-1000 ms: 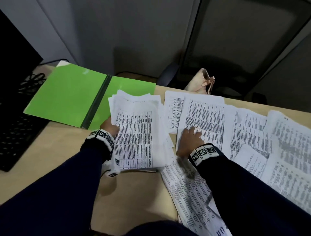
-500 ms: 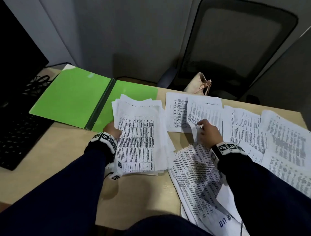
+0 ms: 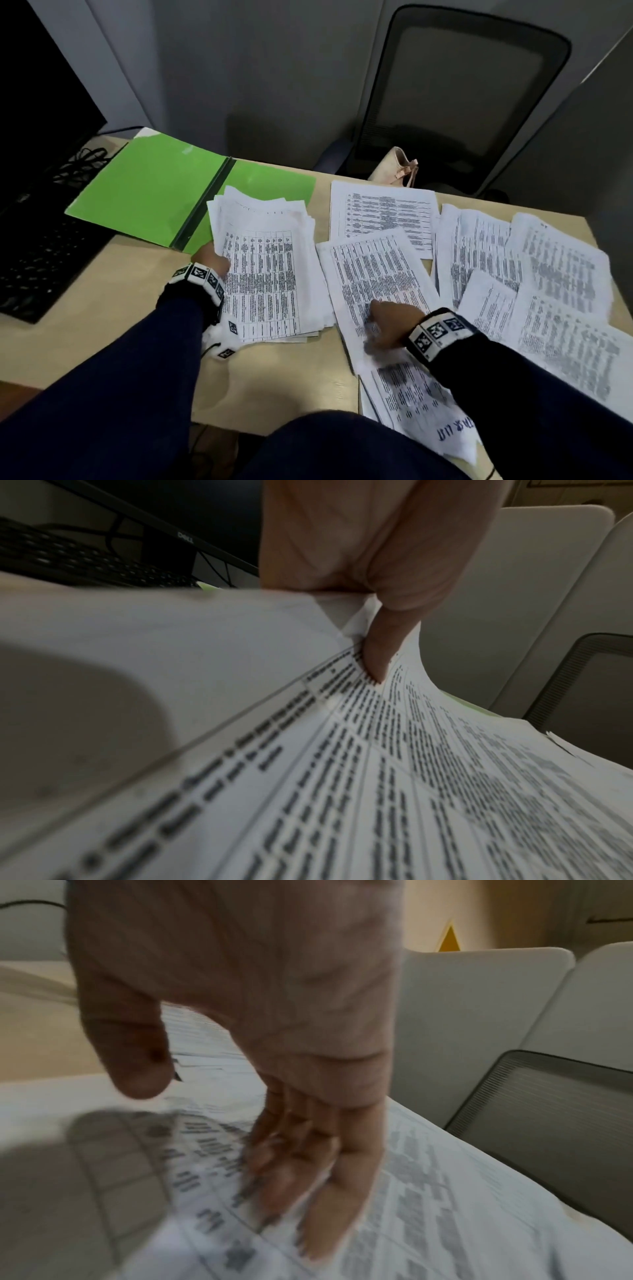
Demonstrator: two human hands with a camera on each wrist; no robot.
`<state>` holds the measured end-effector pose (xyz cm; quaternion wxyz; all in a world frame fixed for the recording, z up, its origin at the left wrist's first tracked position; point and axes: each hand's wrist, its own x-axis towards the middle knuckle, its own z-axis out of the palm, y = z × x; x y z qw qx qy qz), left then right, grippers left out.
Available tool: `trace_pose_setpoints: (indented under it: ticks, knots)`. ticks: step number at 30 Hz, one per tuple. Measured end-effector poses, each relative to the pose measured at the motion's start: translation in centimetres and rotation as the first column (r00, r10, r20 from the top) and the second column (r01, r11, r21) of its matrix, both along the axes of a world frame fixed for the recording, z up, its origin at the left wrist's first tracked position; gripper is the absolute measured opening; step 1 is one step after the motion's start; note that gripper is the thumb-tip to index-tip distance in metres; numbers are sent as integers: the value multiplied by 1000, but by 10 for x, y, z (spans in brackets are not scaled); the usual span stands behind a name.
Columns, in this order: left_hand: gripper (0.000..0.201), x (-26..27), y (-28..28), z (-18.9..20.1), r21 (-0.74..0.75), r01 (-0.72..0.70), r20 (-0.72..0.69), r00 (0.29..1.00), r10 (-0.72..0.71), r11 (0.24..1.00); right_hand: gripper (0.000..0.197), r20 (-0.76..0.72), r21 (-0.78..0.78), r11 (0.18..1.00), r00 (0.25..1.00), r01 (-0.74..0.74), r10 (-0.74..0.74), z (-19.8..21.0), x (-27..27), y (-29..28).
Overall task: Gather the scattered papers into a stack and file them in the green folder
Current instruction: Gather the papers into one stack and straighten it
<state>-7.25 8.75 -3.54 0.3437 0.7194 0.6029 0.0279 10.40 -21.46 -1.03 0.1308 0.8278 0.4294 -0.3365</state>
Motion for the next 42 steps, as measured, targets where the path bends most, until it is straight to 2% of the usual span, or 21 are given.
trace_pose_setpoints:
  ticks: [2,5,8,12,17,20,23,26,29,32,34,38,40,42]
  knots:
    - [40,-6,-3,0,-8,-3,-7,1000,3,1000,80,123,44,999,992,-25,19,-3,-16,4]
    - [41,-13,-7,-3,-28,-14,-10,1000,13,1000,103,204,158,985,974,67,-99,-7,-44,13]
    - [36,-18,-12,-4,-24,-23,-3,1000,23,999,119,205,86,978,957,191,-205,-13,-68,19]
    - [34,-22,-16,-4,-22,-27,-3,1000,27,999,103,269,36,959,922,281,-280,-17,-82,25]
    - [33,-26,-18,-5,-46,-17,-17,1000,16,999,66,392,-10,982,904,187,-168,-18,-72,28]
    - [32,-28,-19,-5,-69,-14,-16,1000,13,998,58,382,-29,986,913,165,-142,-27,-63,24]
    - [33,-29,-18,-3,-73,-23,2,1000,23,997,43,257,121,955,921,271,-293,-22,-47,15]
    - [35,-30,-16,-2,-113,7,16,1000,-6,994,28,153,244,910,913,335,-377,-7,-24,9]
    - [41,-30,-16,-1,-197,41,61,998,-29,980,25,2,342,799,849,495,-528,13,3,6]
    - [46,-31,-22,-2,-289,77,92,994,-52,954,23,-165,437,637,753,635,-637,34,26,7]
    - [48,-28,-27,-7,-337,99,102,992,-68,936,23,-249,488,554,716,674,-652,46,33,14]
    - [53,-18,-44,-12,-407,155,146,984,-104,900,19,-404,550,449,695,704,-595,67,28,36]
    - [51,-12,-50,-13,-424,177,163,980,-118,888,20,-459,543,450,699,709,-548,69,17,49]
    - [48,-9,-53,-12,-436,187,166,978,-126,880,18,-539,477,494,686,727,-489,61,2,61]
